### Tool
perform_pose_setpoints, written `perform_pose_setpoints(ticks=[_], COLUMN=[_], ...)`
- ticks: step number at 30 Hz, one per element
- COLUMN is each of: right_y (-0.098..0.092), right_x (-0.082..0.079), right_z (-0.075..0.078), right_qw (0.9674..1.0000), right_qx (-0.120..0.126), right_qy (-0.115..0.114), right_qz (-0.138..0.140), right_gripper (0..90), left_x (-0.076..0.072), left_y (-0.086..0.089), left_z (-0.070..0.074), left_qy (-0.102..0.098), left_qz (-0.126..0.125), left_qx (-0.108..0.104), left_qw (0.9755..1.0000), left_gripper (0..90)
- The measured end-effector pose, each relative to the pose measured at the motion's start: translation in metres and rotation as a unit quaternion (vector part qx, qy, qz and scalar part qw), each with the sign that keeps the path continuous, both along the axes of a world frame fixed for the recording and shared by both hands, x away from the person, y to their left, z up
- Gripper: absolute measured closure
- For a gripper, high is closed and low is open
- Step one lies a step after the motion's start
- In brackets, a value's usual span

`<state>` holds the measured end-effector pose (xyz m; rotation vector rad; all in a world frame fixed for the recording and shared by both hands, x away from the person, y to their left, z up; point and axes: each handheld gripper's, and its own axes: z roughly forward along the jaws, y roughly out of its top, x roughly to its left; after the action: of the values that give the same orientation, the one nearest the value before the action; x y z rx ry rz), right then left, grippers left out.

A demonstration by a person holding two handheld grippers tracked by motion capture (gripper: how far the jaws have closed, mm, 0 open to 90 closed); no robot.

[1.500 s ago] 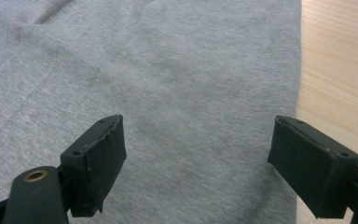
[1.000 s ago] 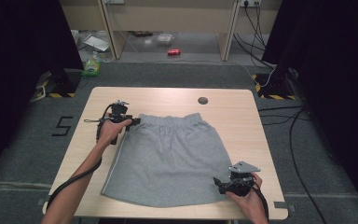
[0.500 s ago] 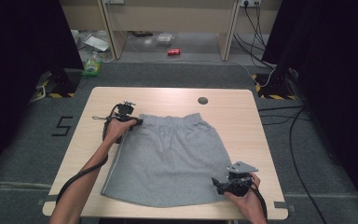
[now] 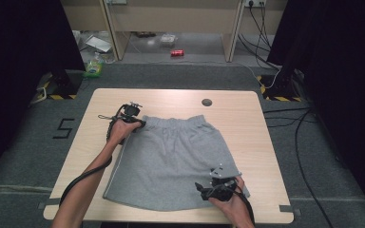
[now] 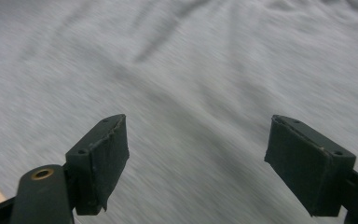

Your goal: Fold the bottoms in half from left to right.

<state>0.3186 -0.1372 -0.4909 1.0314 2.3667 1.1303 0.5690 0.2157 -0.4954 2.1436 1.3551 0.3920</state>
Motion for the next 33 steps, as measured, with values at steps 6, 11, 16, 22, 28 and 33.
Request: perform_pose_setpoints(ticks=[6,11,16,22,28,33], right_y=[0.034,0.079,0.113,0.148,0.185,0.213], right_x=[0.001,0.002,0.0,-0.003,-0.011,-0.017], right_z=[0.004,0.006,0.011,0.011,0.008,0.001], right_qw=[0.9994,0.9962,0.9924,0.9875,0.9797,0.9734], right_qx=[0.012,0.022,0.028,0.04,0.035,0.036], right_qy=[-0.005,0.003,0.002,0.01,0.016,0.026], right_qz=[0.034,0.085,0.12,0.152,0.197,0.225], right_gripper=[21.4,21.5,21.7,21.8,30.2,30.7], left_x=[0.0,-0.003,-0.007,-0.013,-0.012,-0.011], left_y=[0.002,0.002,0.01,0.023,0.024,0.026], left_z=[-0.001,0.0,0.001,0.0,0.0,-0.001], left_qy=[-0.003,-0.01,-0.008,-0.007,-0.002,0.003], left_qz=[0.001,0.001,0.001,0.004,0.004,0.008], left_qx=[-0.004,0.013,0.021,0.014,0.011,0.0], left_qw=[1.0,0.9999,0.9997,0.9999,0.9999,1.0], left_gripper=[76.7,77.5,77.8,77.8,77.7,77.5])
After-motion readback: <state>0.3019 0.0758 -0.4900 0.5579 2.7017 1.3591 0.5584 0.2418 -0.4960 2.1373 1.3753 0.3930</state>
